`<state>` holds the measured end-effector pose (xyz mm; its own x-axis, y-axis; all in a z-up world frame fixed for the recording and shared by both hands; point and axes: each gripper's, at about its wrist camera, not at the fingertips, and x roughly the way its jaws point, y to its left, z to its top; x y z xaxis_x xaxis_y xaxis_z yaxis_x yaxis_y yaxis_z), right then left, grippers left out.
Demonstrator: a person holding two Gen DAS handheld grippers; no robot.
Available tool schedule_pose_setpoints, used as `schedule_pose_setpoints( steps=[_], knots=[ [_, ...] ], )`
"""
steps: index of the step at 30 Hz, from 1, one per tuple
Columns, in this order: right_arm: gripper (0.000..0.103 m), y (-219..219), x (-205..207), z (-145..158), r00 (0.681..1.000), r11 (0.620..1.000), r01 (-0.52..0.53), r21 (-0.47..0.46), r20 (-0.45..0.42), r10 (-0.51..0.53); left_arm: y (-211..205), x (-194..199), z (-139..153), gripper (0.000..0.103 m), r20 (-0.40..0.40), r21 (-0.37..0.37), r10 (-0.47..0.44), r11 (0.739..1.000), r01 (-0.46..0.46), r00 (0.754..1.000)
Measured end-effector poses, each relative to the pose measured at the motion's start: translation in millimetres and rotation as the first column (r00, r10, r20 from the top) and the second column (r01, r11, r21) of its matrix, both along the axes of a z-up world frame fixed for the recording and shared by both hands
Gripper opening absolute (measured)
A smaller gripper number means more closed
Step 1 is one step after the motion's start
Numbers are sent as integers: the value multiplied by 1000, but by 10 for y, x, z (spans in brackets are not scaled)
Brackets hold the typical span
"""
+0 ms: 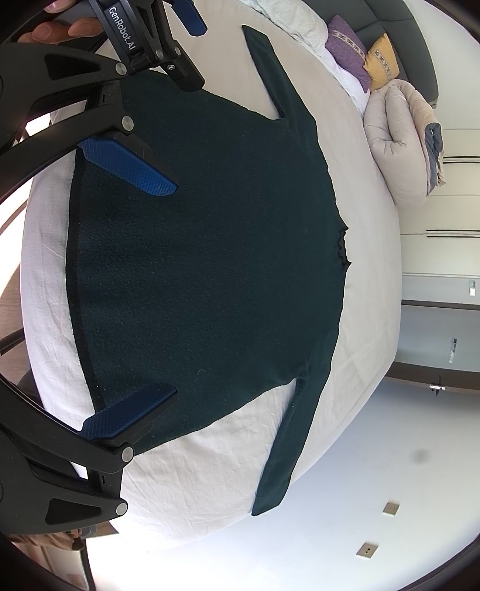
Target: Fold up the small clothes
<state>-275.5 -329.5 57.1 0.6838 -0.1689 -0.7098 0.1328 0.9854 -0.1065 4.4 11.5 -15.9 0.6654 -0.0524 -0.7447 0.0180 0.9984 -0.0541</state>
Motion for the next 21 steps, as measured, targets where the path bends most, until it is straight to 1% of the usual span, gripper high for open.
schedule_pose_setpoints(
  steps=[5, 8, 13, 15, 16, 17, 19, 20, 21],
  knots=[
    [103, 12, 23, -27, 1000, 1000, -1, -2, -8, 1, 14, 26, -25, 103, -8, -6, 2, 1000, -3, 1000],
    [103, 30, 43, -33, 1000, 1000, -1, -4, -16, 1, 48, 42, -46, 103, -7, -28, -1, 1000, 1, 1000],
    [103, 27, 102, -45, 1000, 1000, -3, 13, -18, 3, 227, 112, -83, 103, 12, -81, 4, 997, -3, 1000],
    [103, 6, 123, -31, 1000, 999, -12, 32, -5, 12, 429, 219, -108, 103, -10, -146, 17, 989, -18, 1000],
    [103, -6, 135, -16, 1000, 999, -20, 46, 5, 19, 568, 292, -127, 103, -27, -197, 27, 980, -32, 999],
    [103, -23, 149, -3, 1000, 998, -25, 57, 14, 25, 732, 367, -146, 103, -39, -259, 41, 965, -50, 998],
    [103, -57, 192, 30, 999, 996, -34, 80, 39, 31, 1039, 507, -187, 103, -41, -374, 61, 925, -72, 997],
    [103, -69, 220, 47, 998, 995, -39, 89, 49, 35, 1218, 580, -207, 103, -37, -422, 81, 902, -89, 996],
    [103, -77, 256, 63, 998, 994, -44, 100, 57, 38, 1368, 632, -211, 103, -27, -441, 117, 890, -116, 993]
  ],
)
